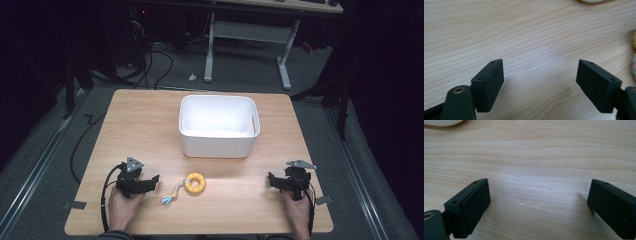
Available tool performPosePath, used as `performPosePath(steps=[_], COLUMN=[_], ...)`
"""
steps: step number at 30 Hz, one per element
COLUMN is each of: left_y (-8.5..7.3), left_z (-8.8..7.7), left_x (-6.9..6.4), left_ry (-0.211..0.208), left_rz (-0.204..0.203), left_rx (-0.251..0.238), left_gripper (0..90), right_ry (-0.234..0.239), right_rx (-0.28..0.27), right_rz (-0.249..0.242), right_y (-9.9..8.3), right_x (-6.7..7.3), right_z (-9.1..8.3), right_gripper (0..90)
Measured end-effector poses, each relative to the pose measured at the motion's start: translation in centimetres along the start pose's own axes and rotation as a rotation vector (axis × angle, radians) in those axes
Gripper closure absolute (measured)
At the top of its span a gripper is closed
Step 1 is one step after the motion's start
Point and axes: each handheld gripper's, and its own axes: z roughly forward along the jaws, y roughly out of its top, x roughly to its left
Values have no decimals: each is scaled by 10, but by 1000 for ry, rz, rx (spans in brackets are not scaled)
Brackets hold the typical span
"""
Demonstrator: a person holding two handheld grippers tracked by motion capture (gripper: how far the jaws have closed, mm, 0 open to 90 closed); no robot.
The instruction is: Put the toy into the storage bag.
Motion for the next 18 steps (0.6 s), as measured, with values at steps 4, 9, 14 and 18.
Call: performPosePath(steps=[4,9,14,18], left_y=[4,9,16,19], left_z=[-7,-12,-12,-9], left_x=[-6,-12,-19,-23], left_ry=[-4,-18,-42,-55], left_rz=[13,34,60,59], left_rx=[-21,-37,-27,-28], left_gripper=[250,259,259,271], right_ry=[3,7,8,9], right_rx=[-4,-5,-6,-6], right_rz=[-4,-5,-6,-7], right_y=[0,-1,-1,-1], right_x=[0,0,1,1], right_z=[0,-1,-1,-1], right_gripper=[56,66,70,74])
